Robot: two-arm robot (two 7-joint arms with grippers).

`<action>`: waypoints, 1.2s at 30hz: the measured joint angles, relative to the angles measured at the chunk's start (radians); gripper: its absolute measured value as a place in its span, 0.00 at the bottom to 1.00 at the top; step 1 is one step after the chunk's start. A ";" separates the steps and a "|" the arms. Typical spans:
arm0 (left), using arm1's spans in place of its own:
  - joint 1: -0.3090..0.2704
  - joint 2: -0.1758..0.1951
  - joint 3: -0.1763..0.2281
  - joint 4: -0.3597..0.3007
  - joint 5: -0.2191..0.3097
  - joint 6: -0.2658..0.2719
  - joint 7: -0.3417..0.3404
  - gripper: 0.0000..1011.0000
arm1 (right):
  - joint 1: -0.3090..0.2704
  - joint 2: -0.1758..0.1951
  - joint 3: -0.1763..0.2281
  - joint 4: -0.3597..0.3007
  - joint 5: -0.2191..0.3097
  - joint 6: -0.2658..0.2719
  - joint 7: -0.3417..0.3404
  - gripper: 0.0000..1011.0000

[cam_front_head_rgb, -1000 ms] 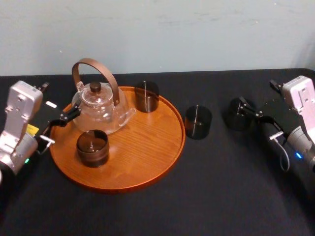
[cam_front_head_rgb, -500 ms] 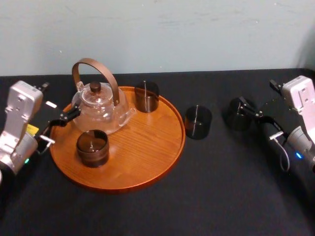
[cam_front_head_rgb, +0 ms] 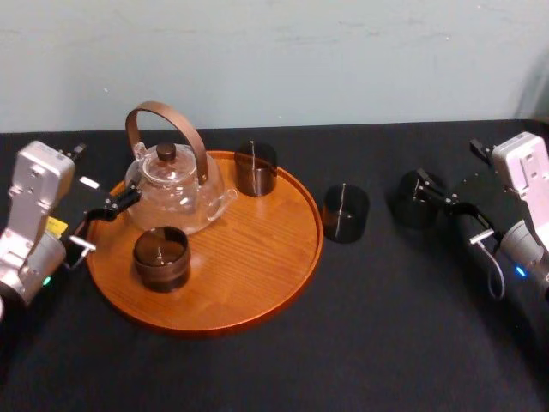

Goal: Pick up the glass from the table and place it on the tray.

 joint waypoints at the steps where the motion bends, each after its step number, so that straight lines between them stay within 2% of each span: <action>1: 0.000 0.000 0.000 0.000 0.000 0.000 0.000 0.99 | 0.000 0.000 0.000 0.000 0.000 0.000 0.000 0.99; 7: 0.000 0.000 0.000 0.000 0.000 0.000 0.000 0.99 | 0.000 0.000 0.001 0.000 0.000 0.000 0.002 0.99; 12: 0.000 0.000 0.000 0.000 0.000 0.000 0.000 0.99 | -0.009 -0.002 0.016 -0.007 0.015 -0.007 0.040 0.99; 25: 0.000 0.000 0.000 0.000 0.000 0.000 0.000 0.99 | -0.080 -0.002 0.046 -0.095 0.074 0.003 0.127 0.99; 36: 0.000 0.000 0.000 0.000 0.000 0.000 0.000 0.99 | -0.127 -0.028 0.049 -0.136 0.093 0.039 0.165 0.99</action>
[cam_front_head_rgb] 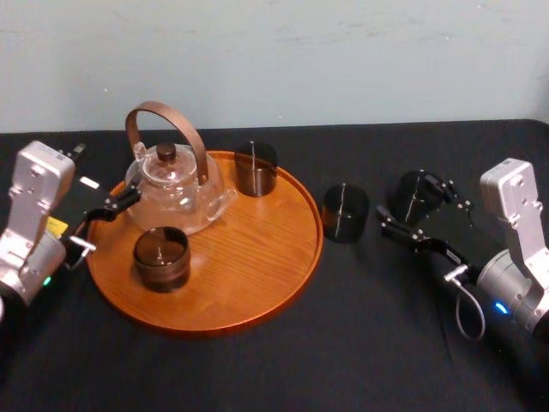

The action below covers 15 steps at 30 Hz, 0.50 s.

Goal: Pick up the glass from the table and place it on the tray.

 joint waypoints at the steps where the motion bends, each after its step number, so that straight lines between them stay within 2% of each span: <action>1: 0.000 0.000 0.000 0.000 0.000 0.000 0.000 0.99 | -0.001 -0.002 0.001 0.000 0.000 0.002 0.002 0.99; 15: 0.000 0.000 0.000 0.000 0.000 0.000 0.000 0.99 | -0.021 -0.017 0.040 0.003 -0.006 0.019 0.025 0.99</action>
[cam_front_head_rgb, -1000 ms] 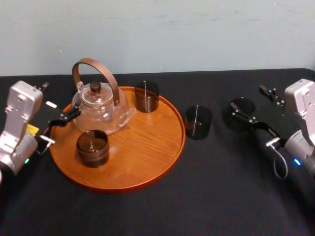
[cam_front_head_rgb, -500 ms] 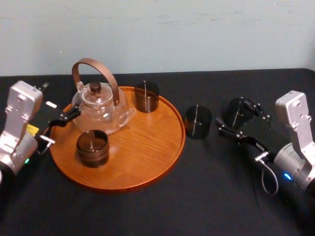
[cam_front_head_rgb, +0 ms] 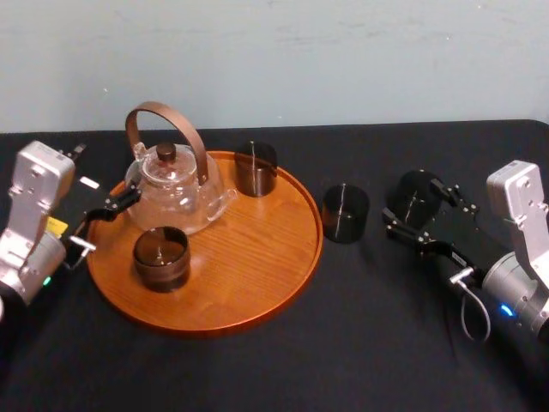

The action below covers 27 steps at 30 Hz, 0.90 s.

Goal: Pick up the glass from the table and place it on the tray.

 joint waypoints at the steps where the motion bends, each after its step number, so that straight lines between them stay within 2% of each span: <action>1: 0.000 0.000 0.000 0.000 0.000 0.000 0.000 0.99 | 0.000 -0.002 0.001 0.001 0.000 0.001 0.003 0.99; 15: 0.000 0.000 0.000 0.000 0.000 0.000 0.000 0.99 | 0.022 -0.055 -0.014 0.045 -0.016 0.024 0.059 0.99; 27: 0.000 0.000 0.000 0.000 0.000 0.000 0.000 0.99 | 0.072 -0.119 -0.015 0.124 -0.019 0.050 0.103 0.99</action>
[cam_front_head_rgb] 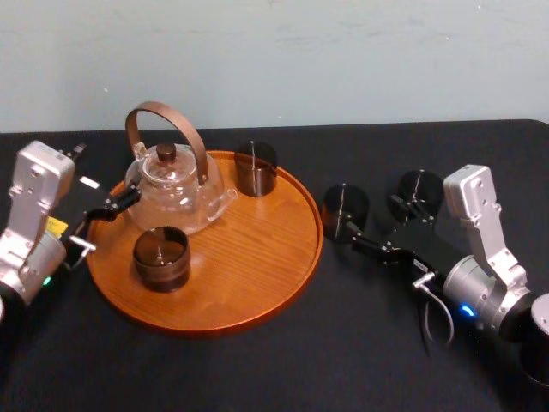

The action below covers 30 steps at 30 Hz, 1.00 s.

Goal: Pick up the glass from the table and place it on the tray.

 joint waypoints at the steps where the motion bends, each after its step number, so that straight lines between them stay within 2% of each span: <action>1: 0.000 0.000 0.000 0.000 0.000 0.000 0.000 0.99 | 0.003 -0.004 0.000 0.005 0.000 0.002 0.003 0.99; 15: 0.000 0.000 0.000 0.000 0.000 0.000 0.000 0.99 | 0.042 -0.061 0.008 0.073 -0.012 0.021 0.041 0.99; 18: 0.000 0.000 0.000 0.000 0.000 0.000 0.000 0.99 | 0.047 -0.074 0.010 0.082 -0.021 0.023 0.041 0.99; 19: 0.000 0.000 0.000 0.000 0.000 0.000 0.000 0.99 | 0.055 -0.098 0.017 0.099 -0.038 0.030 0.034 0.99; 20: 0.000 0.000 0.000 0.000 0.000 0.000 0.000 0.99 | 0.057 -0.104 0.019 0.104 -0.044 0.032 0.030 0.99; 30: 0.000 0.000 0.000 0.000 0.000 0.000 0.000 0.99 | 0.072 -0.140 0.030 0.131 -0.075 0.042 0.016 0.99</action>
